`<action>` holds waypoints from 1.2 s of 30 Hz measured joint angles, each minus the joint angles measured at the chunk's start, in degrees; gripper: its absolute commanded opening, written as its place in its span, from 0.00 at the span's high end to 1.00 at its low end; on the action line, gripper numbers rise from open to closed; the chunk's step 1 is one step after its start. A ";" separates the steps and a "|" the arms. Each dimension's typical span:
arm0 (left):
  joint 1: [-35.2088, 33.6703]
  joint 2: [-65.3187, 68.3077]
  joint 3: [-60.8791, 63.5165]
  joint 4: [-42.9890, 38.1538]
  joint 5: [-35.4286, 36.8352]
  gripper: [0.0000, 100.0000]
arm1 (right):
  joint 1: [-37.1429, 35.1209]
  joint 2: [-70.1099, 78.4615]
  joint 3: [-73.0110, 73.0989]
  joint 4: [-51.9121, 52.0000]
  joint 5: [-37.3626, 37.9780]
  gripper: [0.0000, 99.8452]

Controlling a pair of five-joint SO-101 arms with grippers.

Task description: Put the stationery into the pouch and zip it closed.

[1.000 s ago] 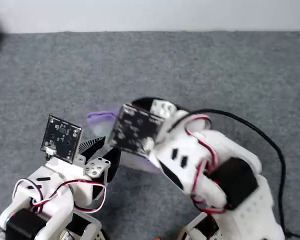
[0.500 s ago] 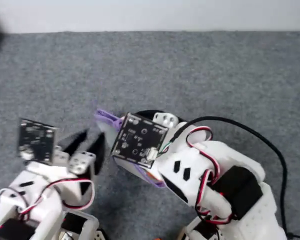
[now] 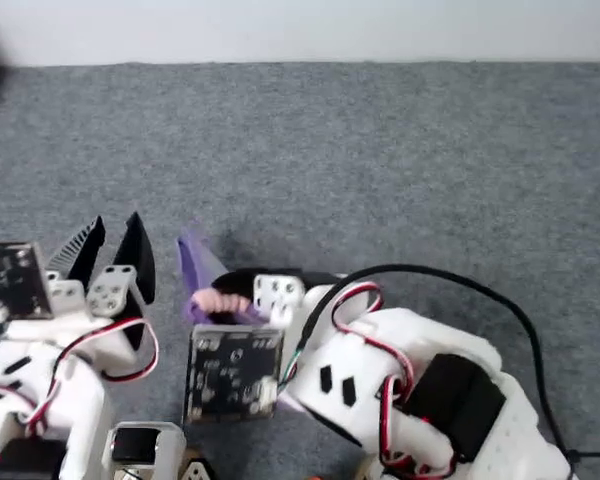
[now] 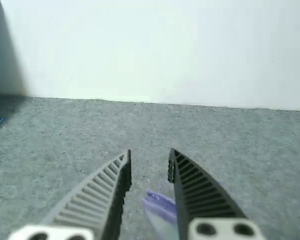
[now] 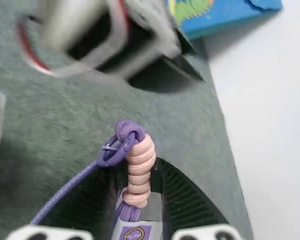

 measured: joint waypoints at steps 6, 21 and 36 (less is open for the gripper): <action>6.42 0.09 2.81 0.97 -0.26 0.88 | -1.14 0.00 2.20 -4.04 0.26 0.99; 7.74 -0.53 -1.41 14.51 -13.80 0.88 | 13.71 0.26 3.96 -13.10 6.42 0.99; 2.99 -0.53 -6.24 12.92 -14.07 0.88 | 12.57 0.44 3.96 -13.36 5.19 0.99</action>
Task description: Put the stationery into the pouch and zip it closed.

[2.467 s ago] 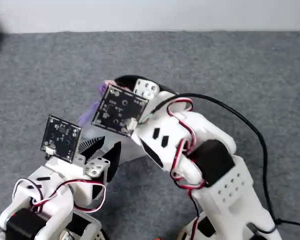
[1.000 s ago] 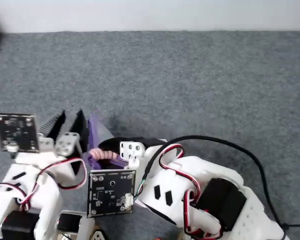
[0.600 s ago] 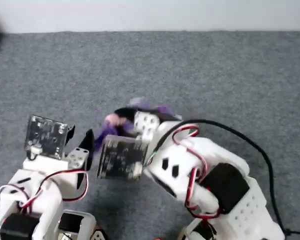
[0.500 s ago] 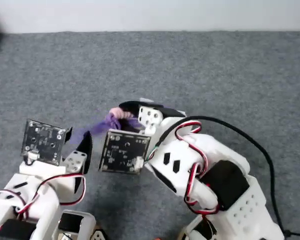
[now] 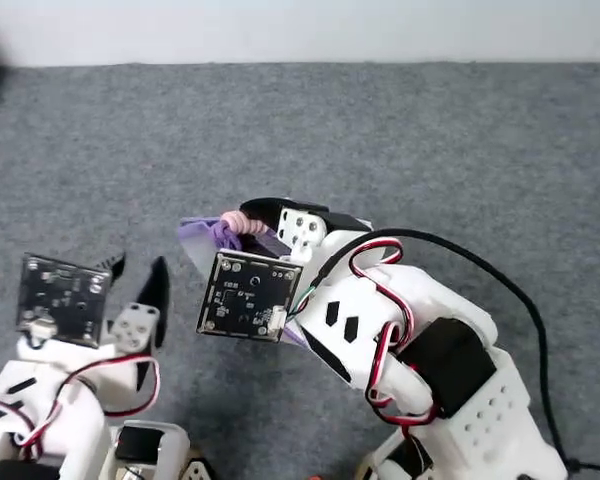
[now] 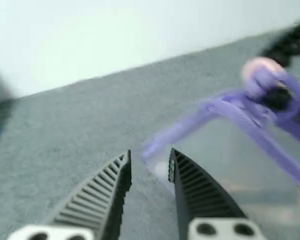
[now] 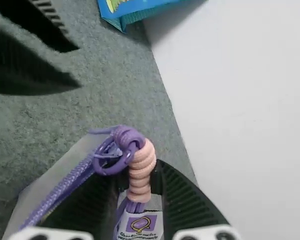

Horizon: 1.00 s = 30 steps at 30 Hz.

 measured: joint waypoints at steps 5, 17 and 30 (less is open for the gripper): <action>-8.97 0.00 2.37 -9.58 1.05 0.88 | -6.51 -0.79 1.85 -0.44 0.00 0.99; 0.79 3.52 3.69 -9.76 11.87 0.88 | -15.38 -10.55 11.87 -0.62 -0.09 0.99; 10.55 -0.18 3.25 7.47 11.60 0.88 | -10.73 -12.31 13.63 -3.08 -0.09 0.99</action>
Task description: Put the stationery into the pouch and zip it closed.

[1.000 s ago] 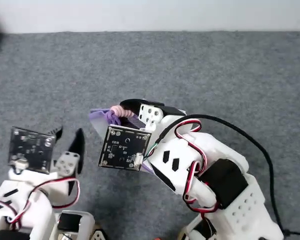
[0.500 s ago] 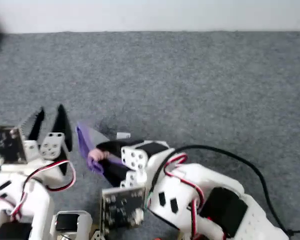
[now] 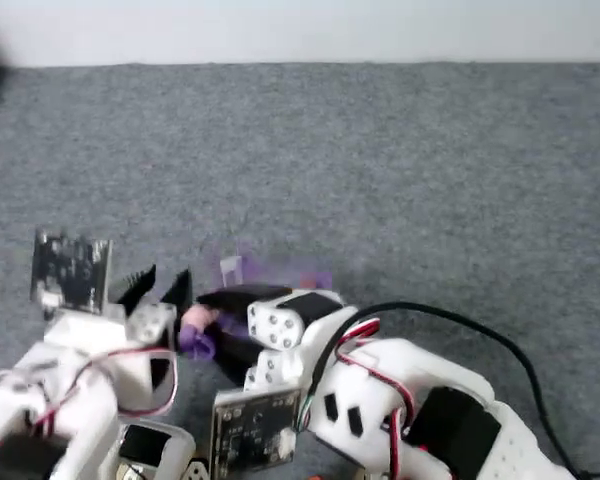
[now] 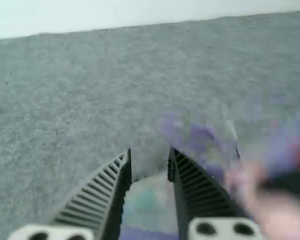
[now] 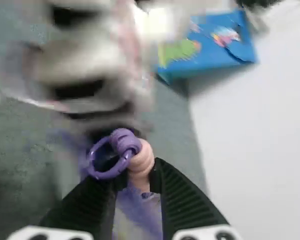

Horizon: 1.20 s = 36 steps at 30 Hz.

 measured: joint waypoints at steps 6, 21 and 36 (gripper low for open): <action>3.16 -4.22 0.26 5.27 -0.70 0.88 | 6.51 0.00 0.53 -3.78 -1.67 0.99; 3.52 -4.40 0.26 5.10 -0.79 0.88 | 7.65 0.09 0.70 -4.84 -7.47 0.99; 0.62 -4.48 -6.68 4.75 5.19 0.76 | 7.65 0.00 2.46 -5.71 -8.18 0.99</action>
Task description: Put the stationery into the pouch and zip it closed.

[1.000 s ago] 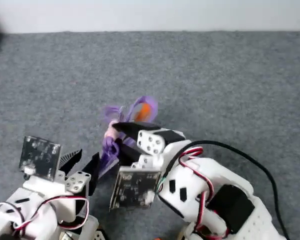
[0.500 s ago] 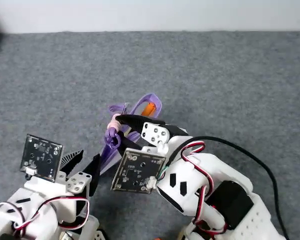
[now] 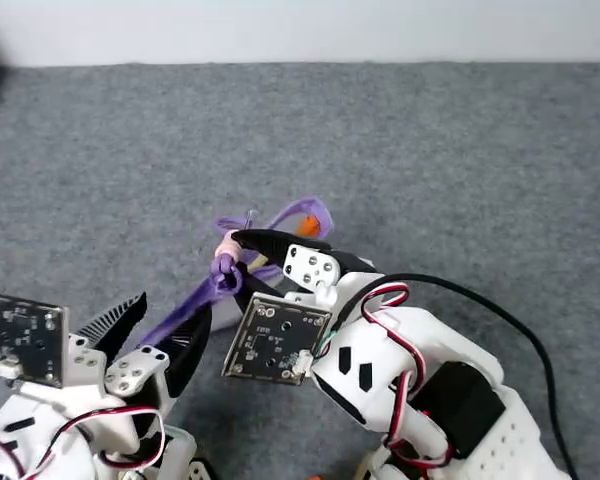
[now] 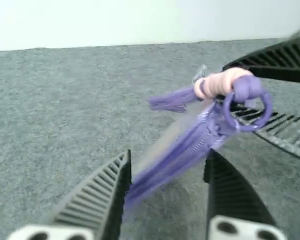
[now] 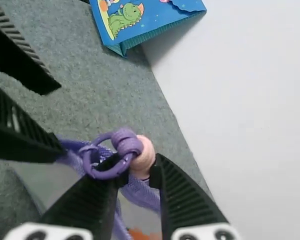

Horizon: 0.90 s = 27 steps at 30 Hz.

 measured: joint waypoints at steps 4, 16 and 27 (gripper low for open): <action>-0.09 0.00 0.00 0.00 0.00 0.76 | -0.18 0.00 1.67 -2.55 0.00 0.99; -0.09 0.00 0.97 -3.87 -4.04 0.76 | -2.81 0.00 2.29 -2.81 0.35 0.99; 6.33 0.26 11.78 -12.40 -7.91 0.76 | -3.43 0.00 2.46 -3.69 2.29 0.99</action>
